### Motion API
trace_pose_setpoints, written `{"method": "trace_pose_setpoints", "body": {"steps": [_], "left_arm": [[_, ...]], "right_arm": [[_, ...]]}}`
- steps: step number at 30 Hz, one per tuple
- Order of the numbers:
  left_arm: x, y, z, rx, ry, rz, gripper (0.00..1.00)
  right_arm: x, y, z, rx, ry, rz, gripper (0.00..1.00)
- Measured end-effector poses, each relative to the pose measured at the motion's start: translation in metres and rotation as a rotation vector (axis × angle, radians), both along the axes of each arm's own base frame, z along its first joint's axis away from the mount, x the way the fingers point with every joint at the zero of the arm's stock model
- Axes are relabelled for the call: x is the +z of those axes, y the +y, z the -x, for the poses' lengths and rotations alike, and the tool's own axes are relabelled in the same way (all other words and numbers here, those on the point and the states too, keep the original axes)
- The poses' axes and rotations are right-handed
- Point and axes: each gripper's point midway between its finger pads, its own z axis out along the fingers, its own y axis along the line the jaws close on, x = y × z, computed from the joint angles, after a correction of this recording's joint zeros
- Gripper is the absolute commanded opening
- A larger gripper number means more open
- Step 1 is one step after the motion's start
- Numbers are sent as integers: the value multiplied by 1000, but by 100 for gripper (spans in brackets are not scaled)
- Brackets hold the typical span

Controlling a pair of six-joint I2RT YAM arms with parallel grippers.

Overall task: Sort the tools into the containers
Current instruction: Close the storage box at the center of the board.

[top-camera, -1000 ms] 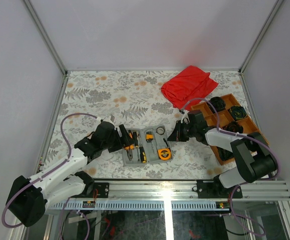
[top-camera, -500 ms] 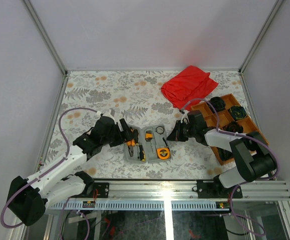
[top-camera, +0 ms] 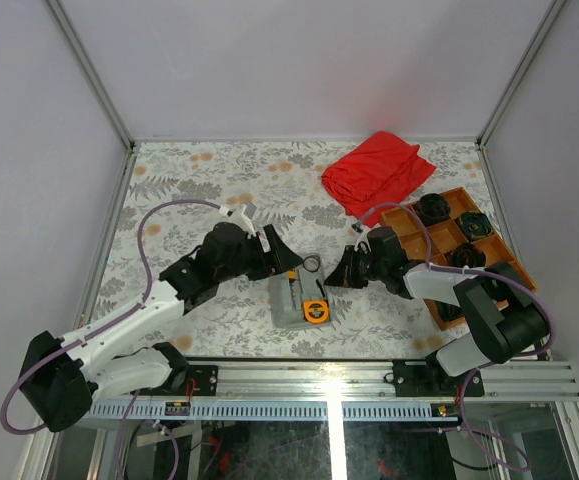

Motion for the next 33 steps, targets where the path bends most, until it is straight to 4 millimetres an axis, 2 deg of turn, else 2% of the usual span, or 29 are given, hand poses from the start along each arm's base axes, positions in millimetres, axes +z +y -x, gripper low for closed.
{"method": "trace_pose_setpoints", "body": {"steps": [10, 20, 28, 33], "left_arm": [[-6, -26, 9, -63, 18, 2, 76], [-23, -37, 16, -87, 43, -37, 75], [-29, -36, 13, -71, 35, -65, 75], [-37, -31, 5, -42, 27, -122, 75]], "right_arm": [[-1, 0, 2, -11, 7, -11, 0], [-1, -3, 6, -43, 9, -9, 0], [0, -9, 9, -62, 4, 16, 12], [0, -20, 13, -81, -3, 72, 27]]}}
